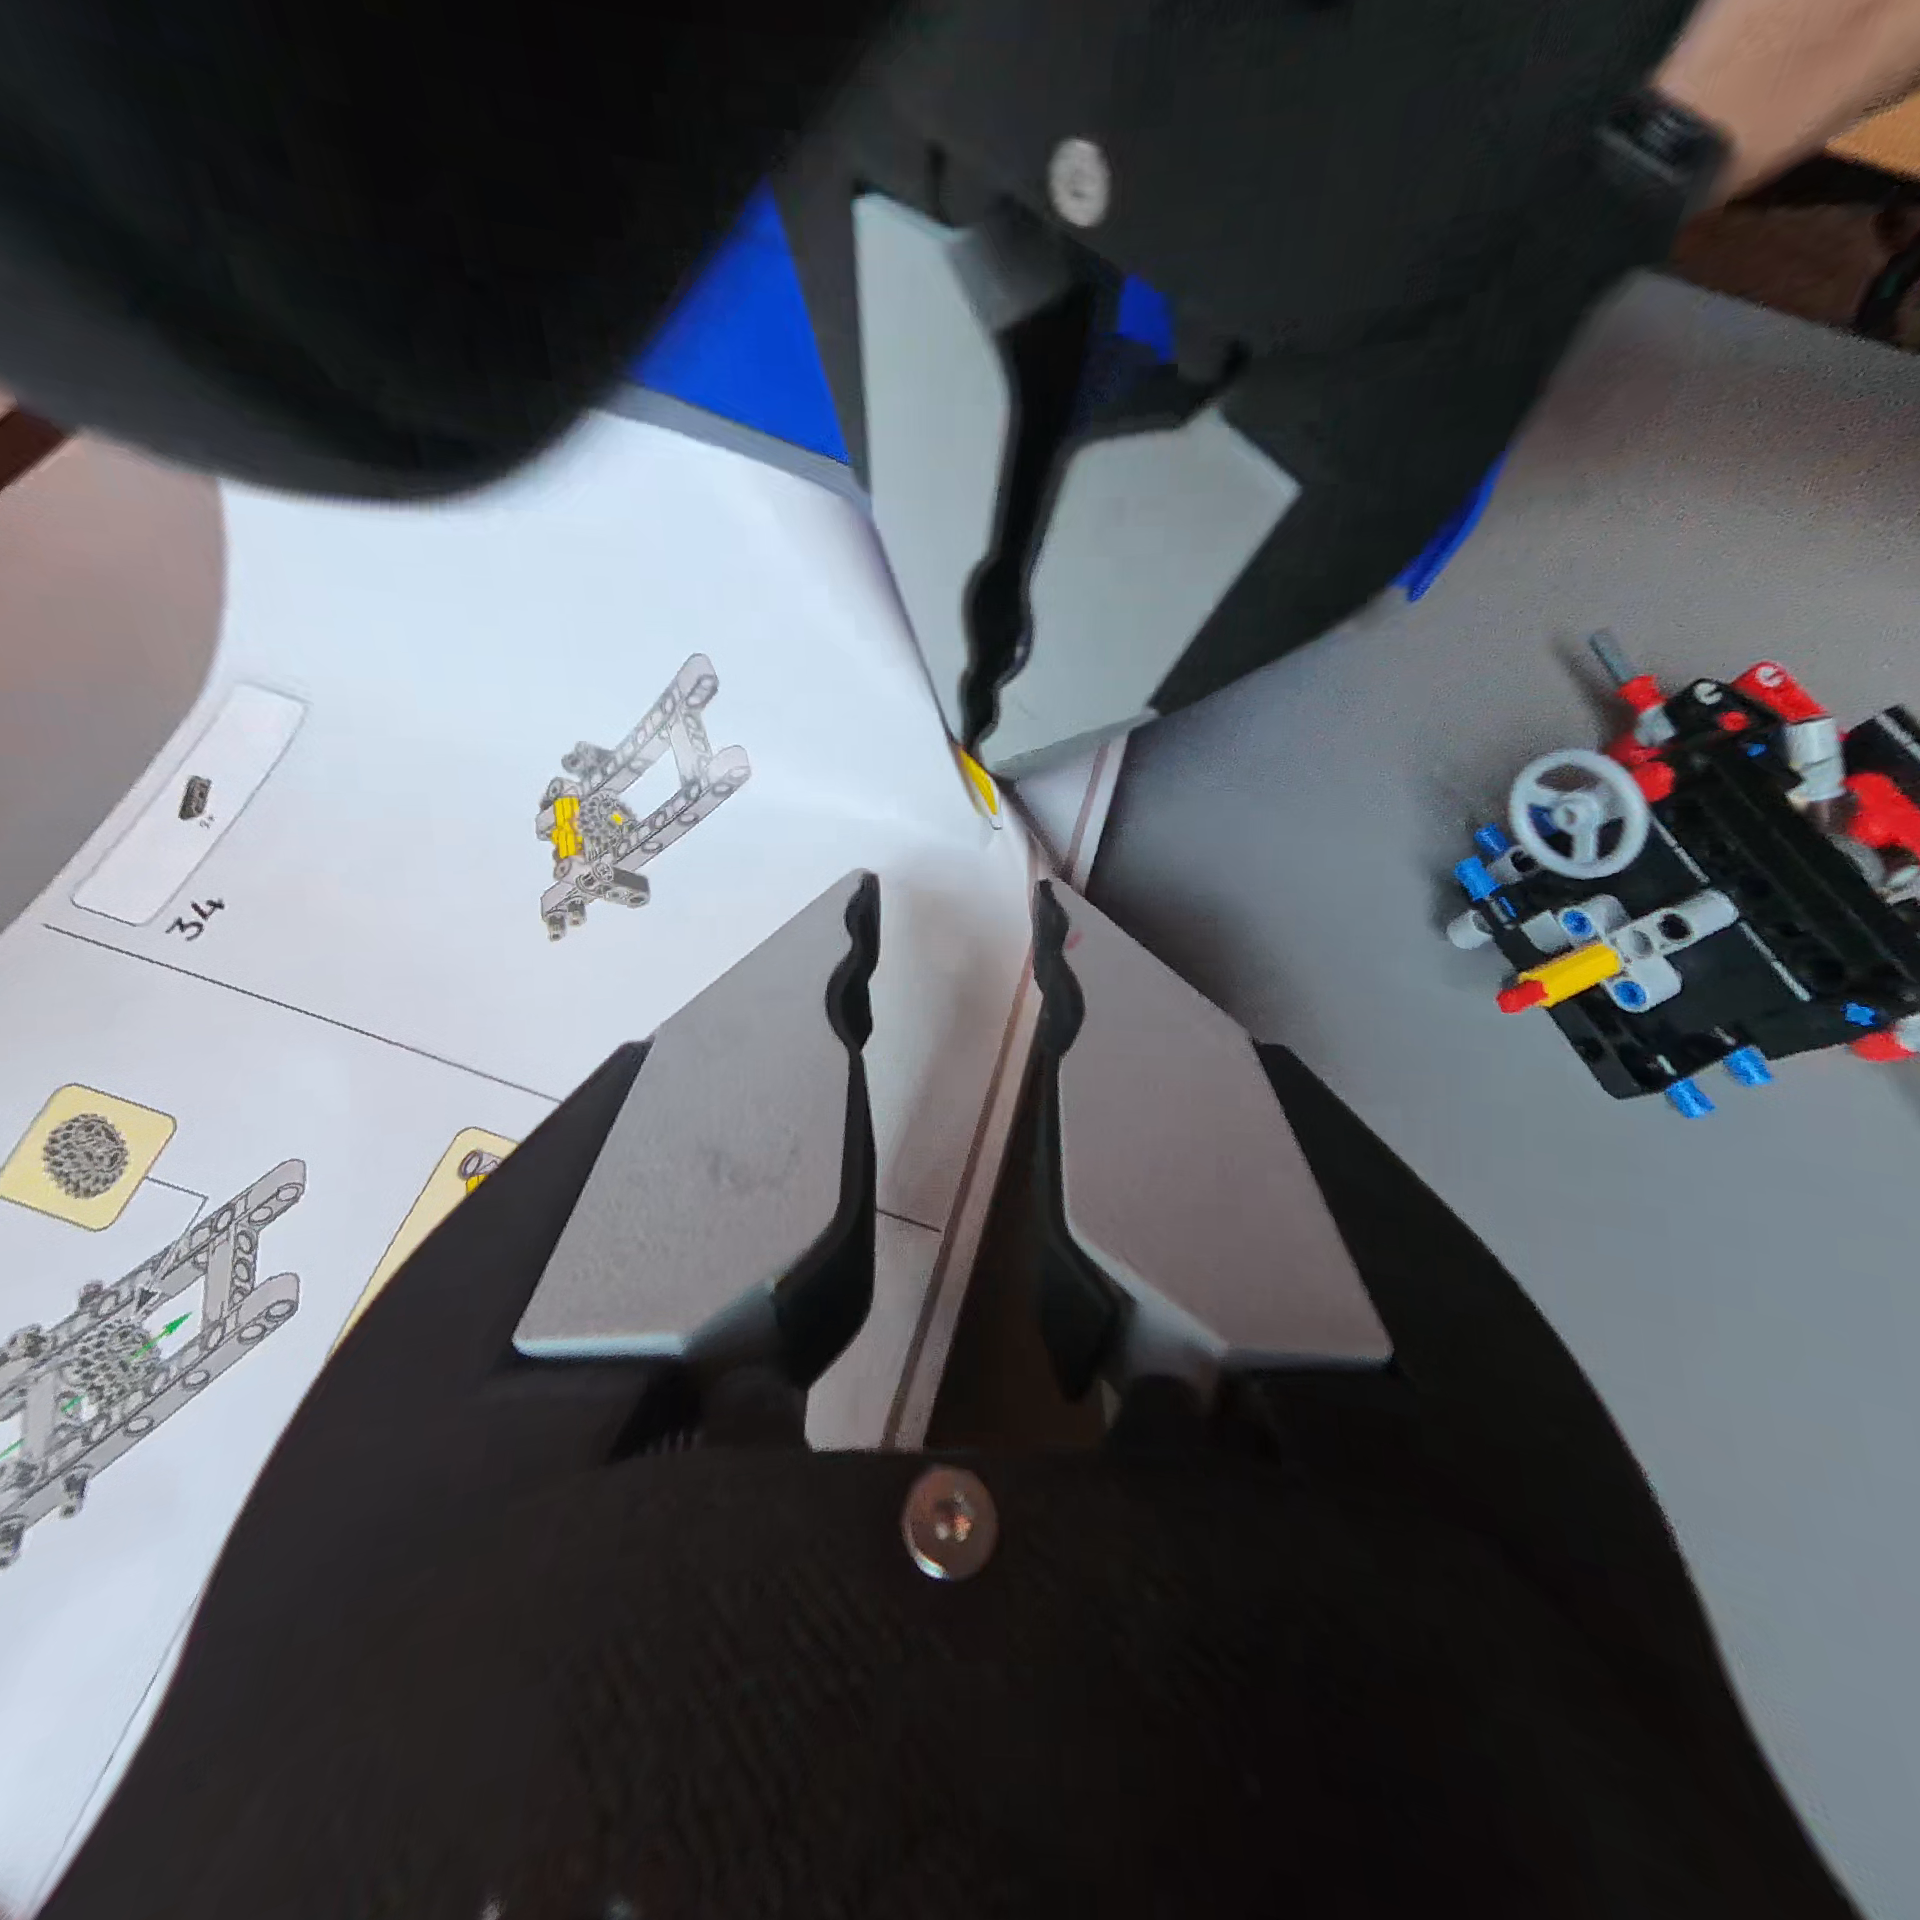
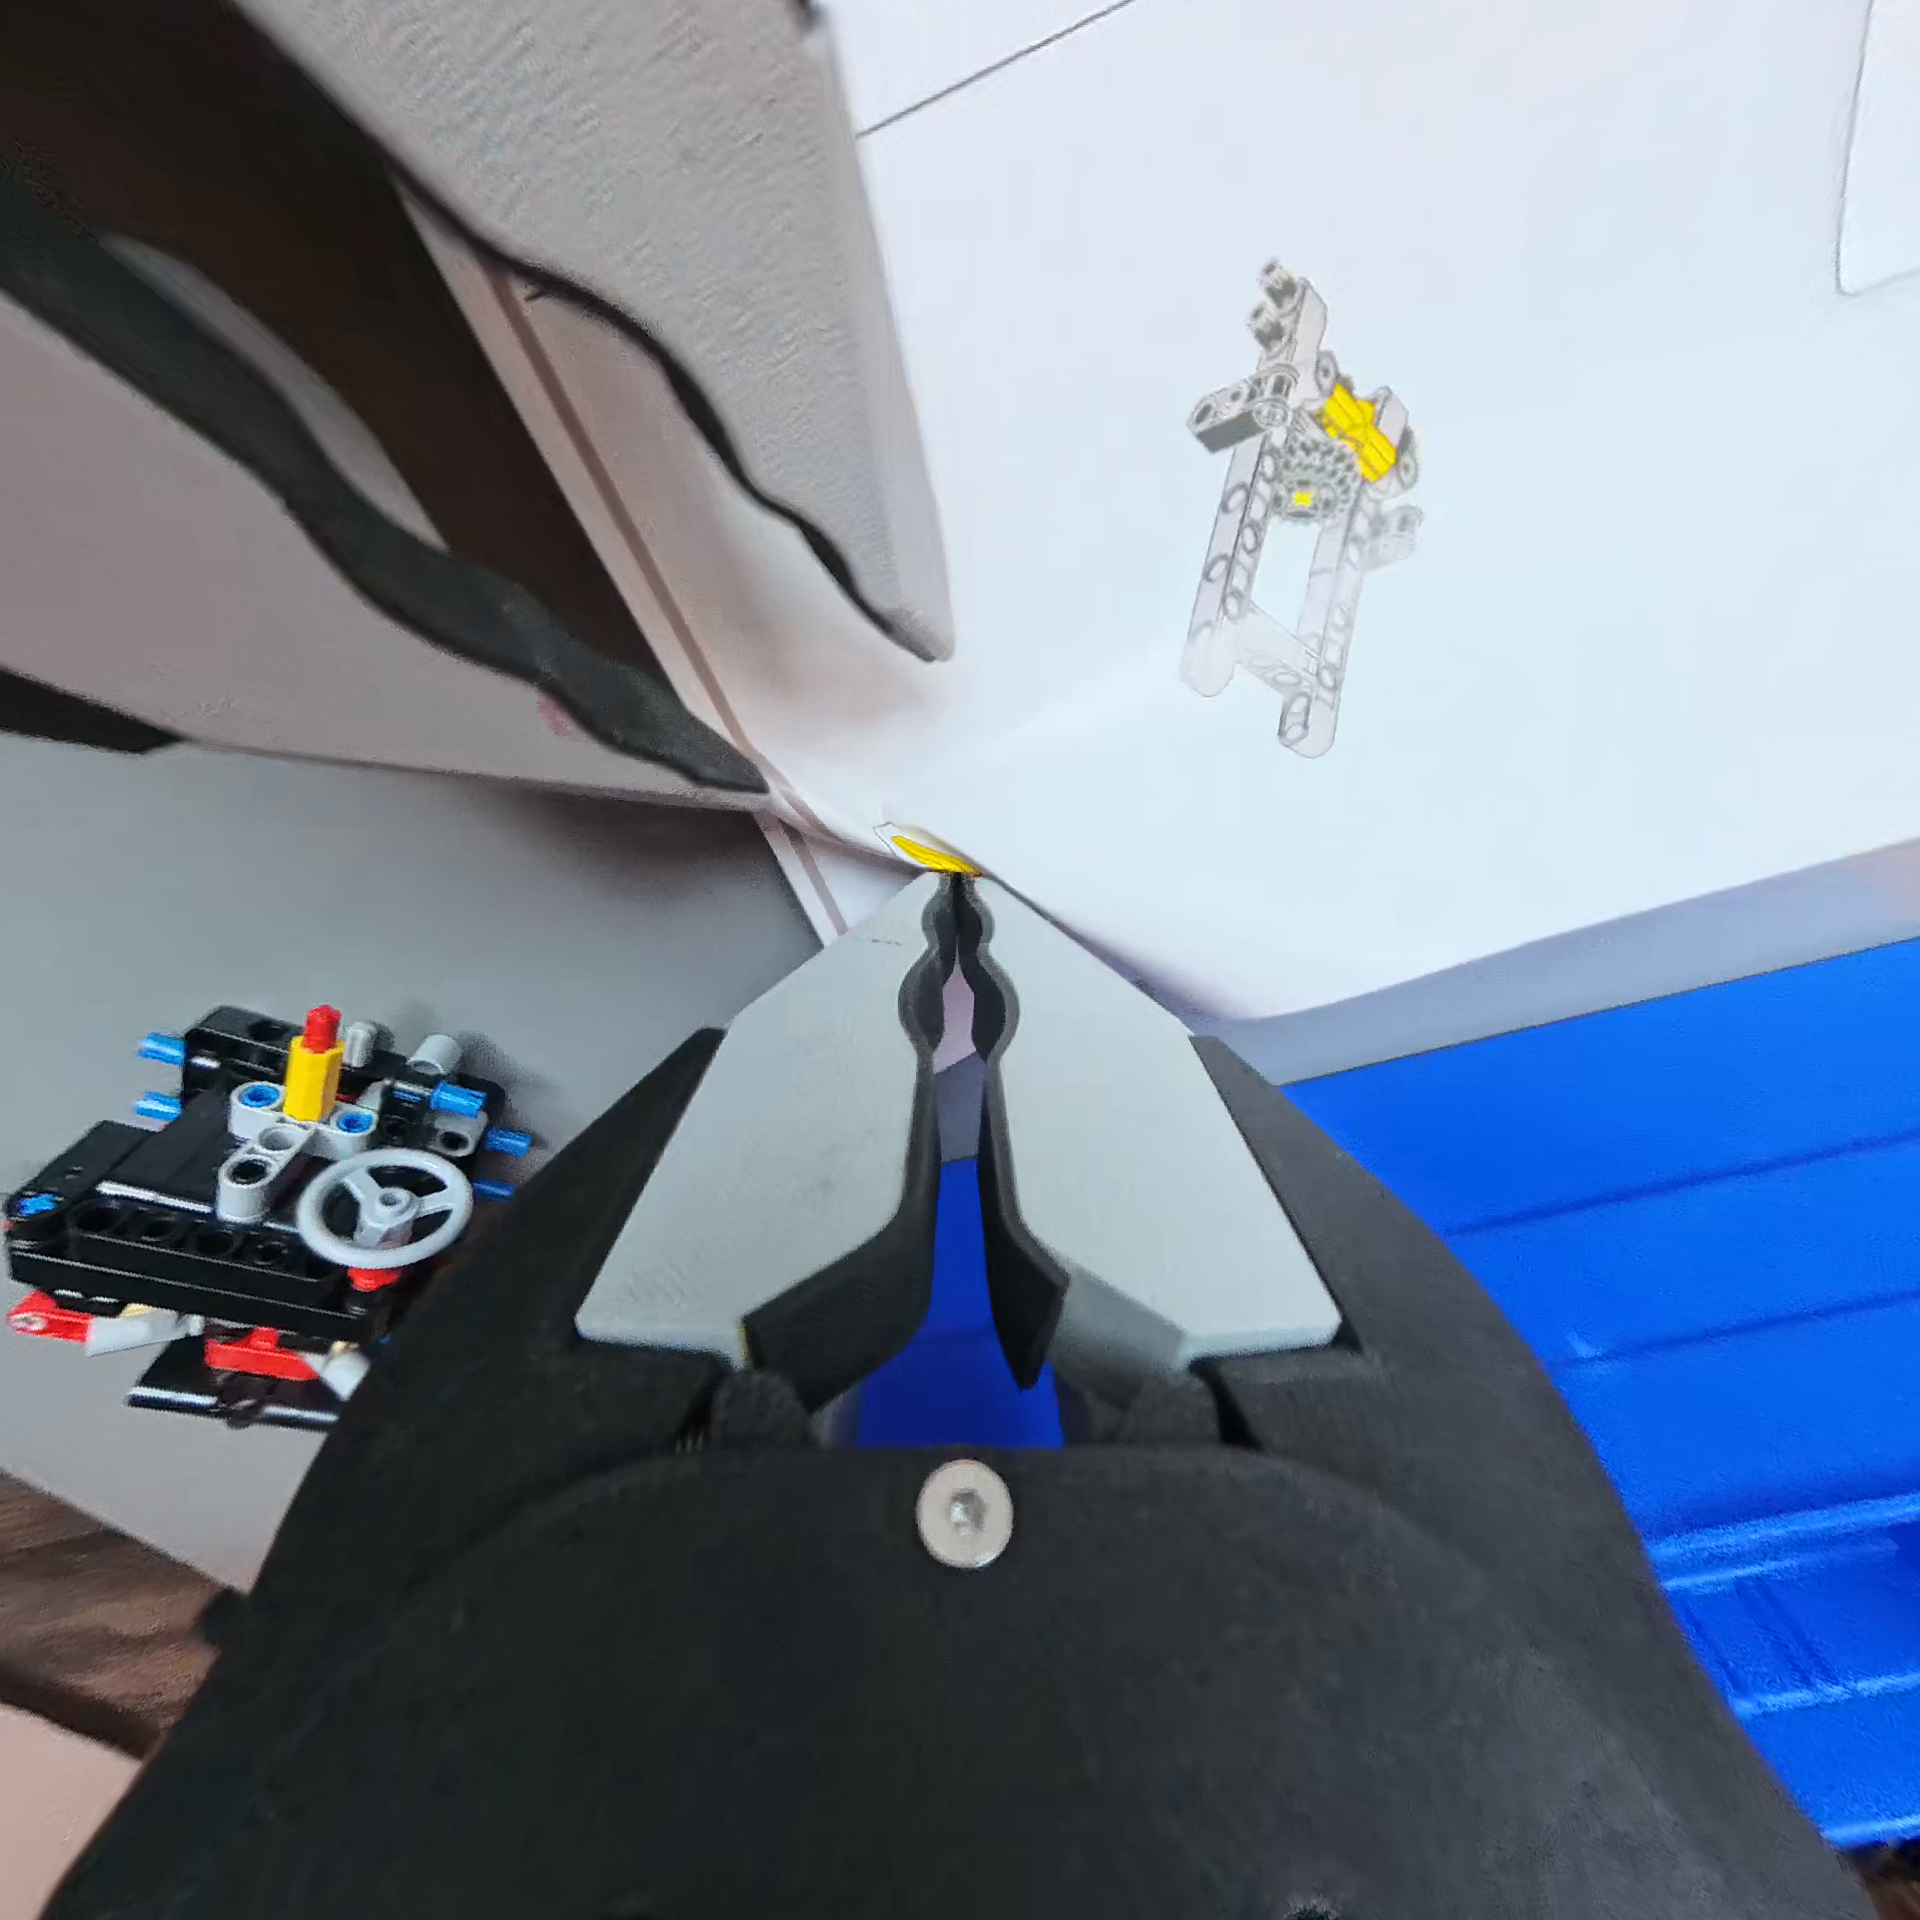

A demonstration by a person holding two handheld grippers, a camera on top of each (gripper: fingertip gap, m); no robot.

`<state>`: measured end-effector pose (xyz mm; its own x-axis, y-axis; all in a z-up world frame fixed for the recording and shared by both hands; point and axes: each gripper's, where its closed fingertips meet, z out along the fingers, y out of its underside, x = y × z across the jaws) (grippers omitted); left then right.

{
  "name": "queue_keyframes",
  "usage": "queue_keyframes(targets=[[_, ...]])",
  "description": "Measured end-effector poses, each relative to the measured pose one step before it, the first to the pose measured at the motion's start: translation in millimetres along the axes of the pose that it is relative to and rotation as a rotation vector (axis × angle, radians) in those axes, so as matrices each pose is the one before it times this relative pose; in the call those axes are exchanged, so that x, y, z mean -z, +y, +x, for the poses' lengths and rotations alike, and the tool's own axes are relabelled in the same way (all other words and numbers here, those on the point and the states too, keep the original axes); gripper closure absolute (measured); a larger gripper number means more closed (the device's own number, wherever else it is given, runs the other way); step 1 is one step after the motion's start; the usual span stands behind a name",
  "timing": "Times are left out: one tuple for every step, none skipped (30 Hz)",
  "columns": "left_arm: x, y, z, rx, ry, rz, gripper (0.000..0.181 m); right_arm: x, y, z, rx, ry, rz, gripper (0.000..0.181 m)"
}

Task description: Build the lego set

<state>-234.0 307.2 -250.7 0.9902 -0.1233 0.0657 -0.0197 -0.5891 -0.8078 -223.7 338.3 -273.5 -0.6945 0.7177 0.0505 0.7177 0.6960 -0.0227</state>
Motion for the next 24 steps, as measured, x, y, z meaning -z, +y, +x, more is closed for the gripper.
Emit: queue_keyframes(targets=[[-1.50,1.22,-0.13,-0.0171,-0.0165,-0.0125,0.153,-0.22,-0.12,-0.01,-0.0166,-0.0112,-0.0031,0.181],[-2.31,1.53,0.42,-0.0081,-0.0061,-0.0179,0.150,-0.10,-0.02,0.02,-0.0093,-0.0062,-0.0023,0.181],[-2.83,0.90,3.46,-0.0040,0.0160,-0.0149,0.150,0.01,0.04,0.07,-0.0096,-0.0058,-0.0008,0.181],[-2.56,0.61,3.62,0.0001,0.0151,-0.0127,0.149,-0.02,0.01,0.00,-0.0116,-0.0068,-0.0003,0.181],[-2.07,0.39,1.92,-0.0015,0.0026,-0.0099,0.148,0.01,-0.10,0.03,-0.0092,-0.0058,-0.0005,0.181],[-1.59,-0.30,0.43,-0.0030,-0.0059,-0.0051,0.146,-0.03,-0.04,0.02,-0.0057,-0.0040,-0.0012,0.181],[-1.21,-0.70,1.05,0.0011,0.0015,-0.0018,0.145,-0.03,0.02,0.03,-0.0044,-0.0031,-0.0011,0.181],[-1.08,-0.94,1.03,0.0051,0.0056,0.0002,0.145,0.09,0.00,0.11,-0.0030,-0.0023,0.0001,0.181],[-1.20,-0.45,-1.17,0.0046,-0.0053,-0.0028,0.146,-0.04,-0.08,0.01,0.0005,-0.0001,0.0006,0.181],[-1.45,0.00,-1.80,0.0029,-0.0056,-0.0065,0.149,0.05,0.07,0.06,0.0033,0.0017,0.0007,0.181],[-1.70,0.46,-1.07,0.0044,0.0021,-0.0091,0.156,0.06,-0.08,-0.01,0.0010,0.0005,0.0006,0.181],[-1.47,-0.10,-1.35,0.0042,0.0004,-0.0049,0.159,-0.02,-0.03,0.07,-0.0041,-0.0030,0.0002,0.181],[-0.80,-0.80,-1.02,0.0008,-0.0009,0.0003,0.163,0.14,-0.03,-0.04,-0.0063,-0.0058,0.0009,0.181],[-0.68,0.08,-0.17,-0.0005,0.0023,-0.0041,0.172,0.08,-0.01,-0.03,-0.0038,-0.0055,0.0004,0.181],[-0.37,0.68,-2.69,0.0040,-0.0162,-0.0053,0.178,0.15,-0.24,-0.07,-0.0018,-0.0040,0.0007,0.181],[0.09,0.16,-1.10,0.0011,-0.0035,0.0001,0.181,0.45,-0.53,0.01,-0.0021,-0.0030,0.0053,0.181],[0.34,0.11,-0.38,0.0104,0.0061,0.0007,0.181,1.32,-1.49,0.01,-0.0086,-0.0052,0.0163,0.181],[0.89,-0.18,-0.40,0.0150,0.0102,0.0040,0.181,2.70,-3.29,0.53,-0.0089,-0.0002,0.0355,0.181],[1.83,-1.16,-1.30,0.0146,0.0060,0.0123,0.181,3.67,-4.55,1.02,-0.0066,0.0065,0.0486,0.181],[2.77,-1.94,-2.91,0.0102,-0.0053,0.0182,0.181,3.87,-3.73,0.87,-0.0066,0.0085,0.0450,0.181],[3.43,-1.80,-3.17,0.0062,-0.0070,0.0162,0.181,4.19,-2.85,0.75,-0.0060,0.0135,0.0397,0.181],[3.83,-1.79,-2.24,0.0054,-0.0021,0.0134,0.181,5.00,-3.09,2.10,-0.0027,0.0278,0.0419,0.181],[4.32,-1.93,-1.75,0.0061,-0.0001,0.0130,0.181,6.72,-3.19,3.10,-0.0009,0.0404,0.0429,0.181],[5.12,-2.52,-1.59,0.0070,-0.0018,0.0162,0.181,9.55,-3.63,3.71,-0.0018,0.0469,0.0465,0.181]])
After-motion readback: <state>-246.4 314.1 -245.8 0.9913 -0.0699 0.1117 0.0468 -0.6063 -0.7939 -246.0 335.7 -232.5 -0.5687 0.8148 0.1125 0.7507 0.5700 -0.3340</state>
